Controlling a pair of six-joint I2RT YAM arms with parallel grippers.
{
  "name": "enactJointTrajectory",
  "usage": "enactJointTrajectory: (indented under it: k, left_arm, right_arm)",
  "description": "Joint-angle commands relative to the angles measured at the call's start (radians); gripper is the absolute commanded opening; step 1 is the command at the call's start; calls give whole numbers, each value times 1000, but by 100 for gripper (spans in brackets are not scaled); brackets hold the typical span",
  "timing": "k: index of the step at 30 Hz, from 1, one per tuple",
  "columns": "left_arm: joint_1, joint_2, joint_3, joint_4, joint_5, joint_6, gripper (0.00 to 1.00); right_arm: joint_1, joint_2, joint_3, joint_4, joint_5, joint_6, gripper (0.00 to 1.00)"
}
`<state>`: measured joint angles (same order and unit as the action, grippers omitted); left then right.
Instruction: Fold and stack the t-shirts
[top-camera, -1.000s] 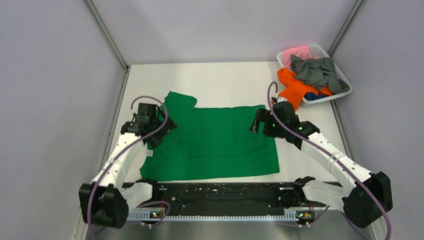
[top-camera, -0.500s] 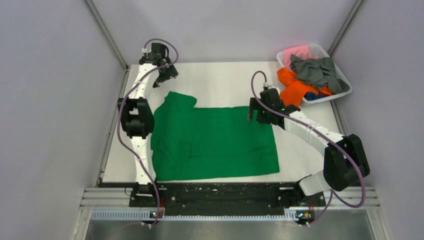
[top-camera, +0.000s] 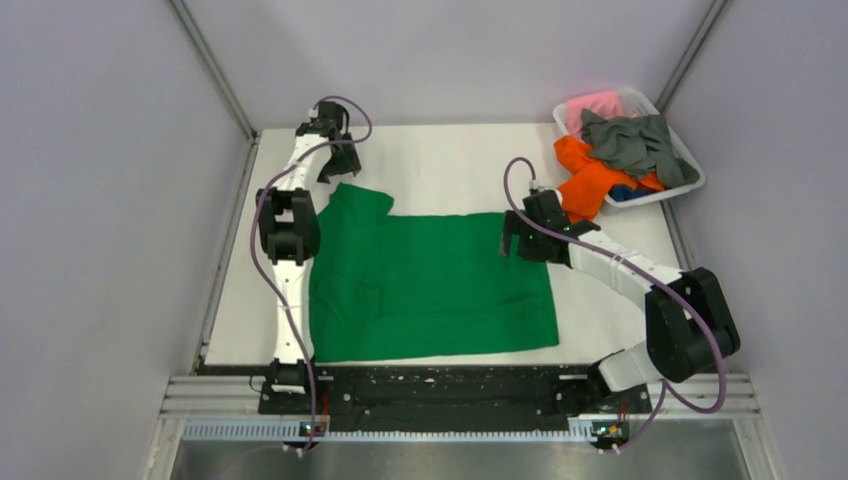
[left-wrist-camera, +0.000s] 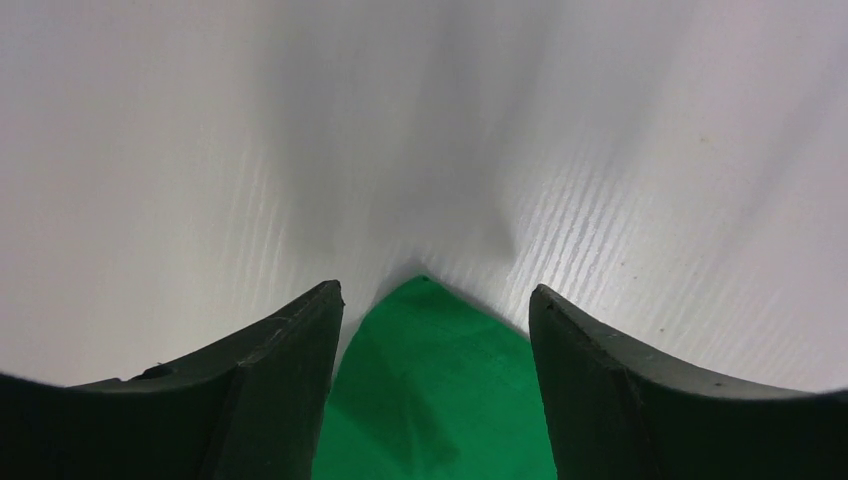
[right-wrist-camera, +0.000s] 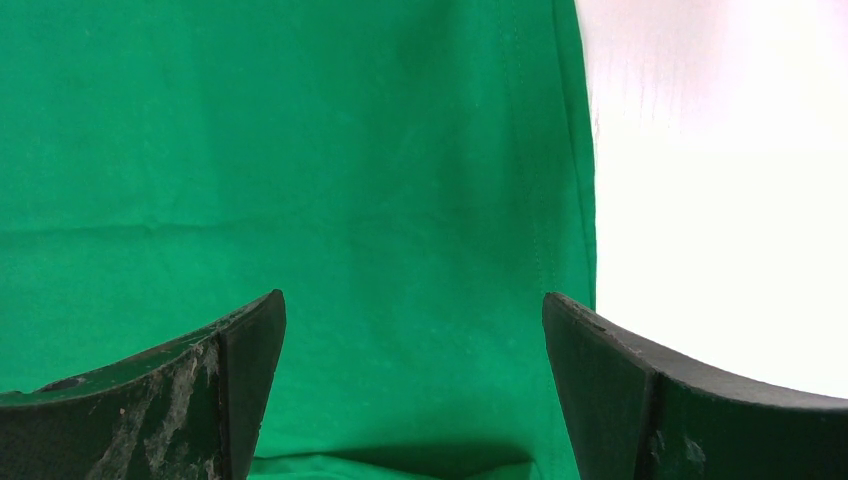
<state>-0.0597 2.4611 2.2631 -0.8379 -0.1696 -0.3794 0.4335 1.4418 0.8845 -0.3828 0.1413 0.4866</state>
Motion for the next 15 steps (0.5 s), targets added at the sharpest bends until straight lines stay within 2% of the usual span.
enactJointTrajectory:
  k: [1, 4, 6, 11, 15]
  left_arm:
    - [4, 32, 28, -12, -12, 48, 73]
    - [4, 52, 29, -46, -67, 72, 72]
    - [4, 63, 29, -62, -77, 86, 67]
    - [3, 78, 21, -88, -1, 111, 53]
    - [3, 71, -1, -98, 30, 132, 47]
  right_arm:
    - [-10, -43, -15, 32, 7, -7, 98]
    - [-11, -44, -17, 33, 6, -8, 98]
    - [-11, -45, -22, 32, 5, -7, 98]
    - [-11, -47, -28, 32, -2, 1, 98]
    - [-12, -58, -26, 33, -2, 2, 97]
